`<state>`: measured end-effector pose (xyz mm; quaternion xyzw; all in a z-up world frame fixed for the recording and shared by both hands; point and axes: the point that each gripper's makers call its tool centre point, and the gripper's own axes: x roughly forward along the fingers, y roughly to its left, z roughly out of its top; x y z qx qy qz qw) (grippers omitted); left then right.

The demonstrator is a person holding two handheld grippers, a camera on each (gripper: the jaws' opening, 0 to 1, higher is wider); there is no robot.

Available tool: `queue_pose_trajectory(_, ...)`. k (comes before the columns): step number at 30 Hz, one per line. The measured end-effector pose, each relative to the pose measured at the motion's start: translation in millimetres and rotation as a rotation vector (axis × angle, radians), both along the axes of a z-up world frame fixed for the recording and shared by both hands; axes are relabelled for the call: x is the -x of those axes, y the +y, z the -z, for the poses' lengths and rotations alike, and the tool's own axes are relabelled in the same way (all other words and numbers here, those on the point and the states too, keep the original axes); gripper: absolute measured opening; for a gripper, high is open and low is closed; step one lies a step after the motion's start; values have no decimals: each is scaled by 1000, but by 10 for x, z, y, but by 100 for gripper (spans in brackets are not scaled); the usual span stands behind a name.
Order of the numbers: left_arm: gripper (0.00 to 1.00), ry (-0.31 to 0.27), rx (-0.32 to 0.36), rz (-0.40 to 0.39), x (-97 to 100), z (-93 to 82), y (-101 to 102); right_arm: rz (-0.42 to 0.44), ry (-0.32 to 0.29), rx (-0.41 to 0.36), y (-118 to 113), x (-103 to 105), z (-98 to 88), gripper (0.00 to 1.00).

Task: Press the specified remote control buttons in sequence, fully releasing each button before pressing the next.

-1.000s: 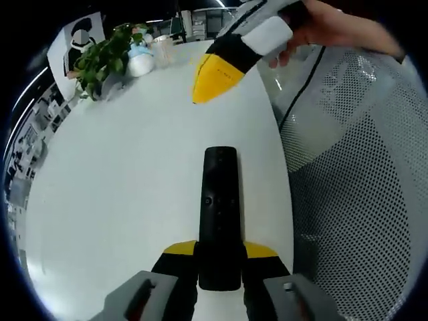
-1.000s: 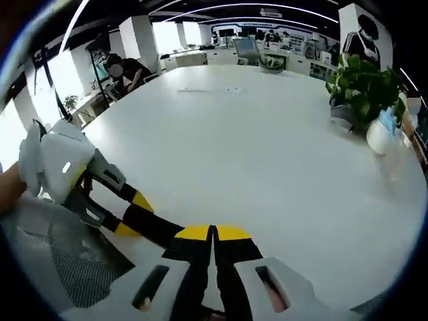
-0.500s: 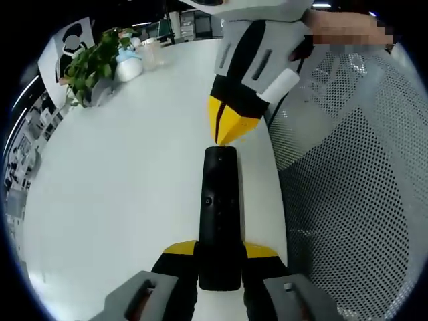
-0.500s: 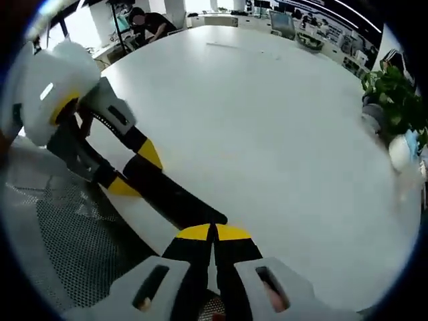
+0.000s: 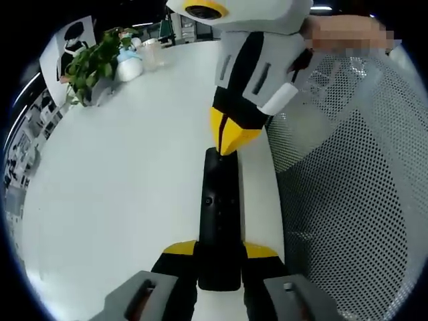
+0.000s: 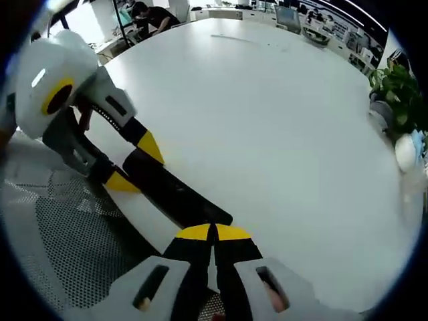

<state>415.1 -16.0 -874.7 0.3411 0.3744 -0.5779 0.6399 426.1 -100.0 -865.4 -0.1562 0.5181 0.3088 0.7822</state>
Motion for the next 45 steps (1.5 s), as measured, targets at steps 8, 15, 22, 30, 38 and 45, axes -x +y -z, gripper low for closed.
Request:
queue_pose_trajectory(8, 25, 4, -5, -3, -3, 3, -5, -8, -15, -6, 1, 6, 5, 0)
queue_pose_trajectory(15, 25, 7, 4, -9, -2, -2, -3, -44, -31, 26, 4, 6, 0, 0)
queue_pose_trajectory(22, 25, 10, 5, -12, -3, -4, -6, -23, -27, 4, -3, 5, -3, 0)
queue_pose_trajectory(30, 25, 11, 11, -21, -8, -6, -11, -26, -29, 1, -4, 3, 1, 0)
queue_pose_trajectory(38, 25, 13, 11, -20, -10, -5, -14, -30, -35, -2, -5, 2, -1, 0)
queue_pose_trajectory(45, 25, 14, 11, -20, -7, -6, -15, -46, -45, 7, -3, 5, 0, 0)
